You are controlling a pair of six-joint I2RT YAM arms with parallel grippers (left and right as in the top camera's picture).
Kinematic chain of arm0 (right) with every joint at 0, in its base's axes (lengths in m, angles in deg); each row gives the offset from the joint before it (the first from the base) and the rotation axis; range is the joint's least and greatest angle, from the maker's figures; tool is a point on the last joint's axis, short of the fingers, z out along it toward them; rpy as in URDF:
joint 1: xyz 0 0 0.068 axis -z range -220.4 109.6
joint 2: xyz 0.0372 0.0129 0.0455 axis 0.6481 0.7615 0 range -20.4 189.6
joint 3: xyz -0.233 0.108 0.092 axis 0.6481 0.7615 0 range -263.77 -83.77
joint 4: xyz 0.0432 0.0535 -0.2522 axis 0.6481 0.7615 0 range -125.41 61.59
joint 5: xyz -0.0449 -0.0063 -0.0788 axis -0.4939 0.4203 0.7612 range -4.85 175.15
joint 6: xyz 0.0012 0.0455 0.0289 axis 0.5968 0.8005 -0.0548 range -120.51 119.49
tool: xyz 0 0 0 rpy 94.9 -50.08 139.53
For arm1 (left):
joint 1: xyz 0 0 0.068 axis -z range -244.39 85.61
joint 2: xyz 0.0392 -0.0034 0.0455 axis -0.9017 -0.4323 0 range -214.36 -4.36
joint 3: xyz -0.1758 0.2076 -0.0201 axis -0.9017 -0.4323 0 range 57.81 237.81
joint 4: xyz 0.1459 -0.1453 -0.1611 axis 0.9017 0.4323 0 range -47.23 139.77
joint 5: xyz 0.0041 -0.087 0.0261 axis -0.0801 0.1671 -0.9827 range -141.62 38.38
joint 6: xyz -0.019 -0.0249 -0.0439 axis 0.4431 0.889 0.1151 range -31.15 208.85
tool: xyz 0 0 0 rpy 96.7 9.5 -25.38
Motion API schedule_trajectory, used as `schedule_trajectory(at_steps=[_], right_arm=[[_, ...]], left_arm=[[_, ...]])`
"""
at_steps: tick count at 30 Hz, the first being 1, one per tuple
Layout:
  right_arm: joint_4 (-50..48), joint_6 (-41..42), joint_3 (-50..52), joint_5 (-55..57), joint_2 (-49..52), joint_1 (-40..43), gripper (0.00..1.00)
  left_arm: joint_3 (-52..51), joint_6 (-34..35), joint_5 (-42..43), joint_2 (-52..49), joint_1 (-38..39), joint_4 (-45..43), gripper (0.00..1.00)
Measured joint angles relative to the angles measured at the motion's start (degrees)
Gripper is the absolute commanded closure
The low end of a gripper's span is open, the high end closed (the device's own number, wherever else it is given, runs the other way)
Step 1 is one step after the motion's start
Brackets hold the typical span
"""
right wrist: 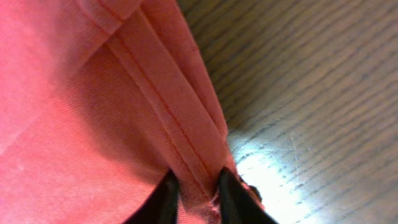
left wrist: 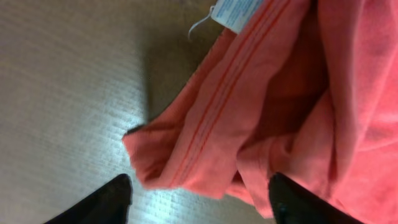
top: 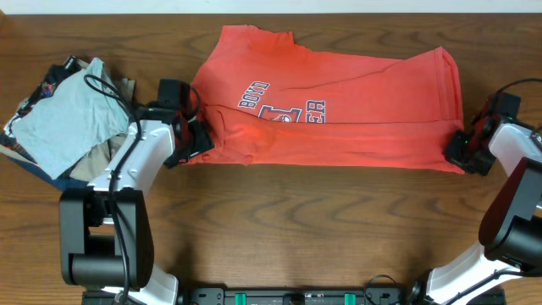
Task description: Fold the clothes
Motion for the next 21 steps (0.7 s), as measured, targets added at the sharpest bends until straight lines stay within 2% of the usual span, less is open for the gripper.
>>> schedule_trajectory(at_steps=[1,3,9,14,18,21], right_arm=[[0.02,-0.17,0.00,-0.09,0.00,-0.02,0.94],[0.09,-0.15,0.00,-0.28,0.00,-0.02,0.99],[0.17,-0.17,0.00,-0.24,-0.04,0.00,0.99],[0.55,-0.17,0.00,-0.22,-0.04,0.00,0.99],[0.72,-0.17,0.00,-0.22,-0.07,0.00,0.99],[0.79,-0.17,0.00,-0.22,-0.09,0.00,0.99]], left_arm=[[-0.63,-0.15,-0.37,0.00,0.00,-0.72,0.39],[-1.60,-0.28,-1.66,-0.02,0.00,-1.33,0.49],[-2.47,-0.83,-4.92,-0.04,0.00,-2.27,0.62],[-2.60,-0.96,-5.79,-0.04,0.00,-3.10,0.59],[-4.61,-1.18,-5.99,-0.04,0.00,-5.42,0.47],[-6.97,-0.98,-6.01,-0.04,0.00,-6.69,0.45]])
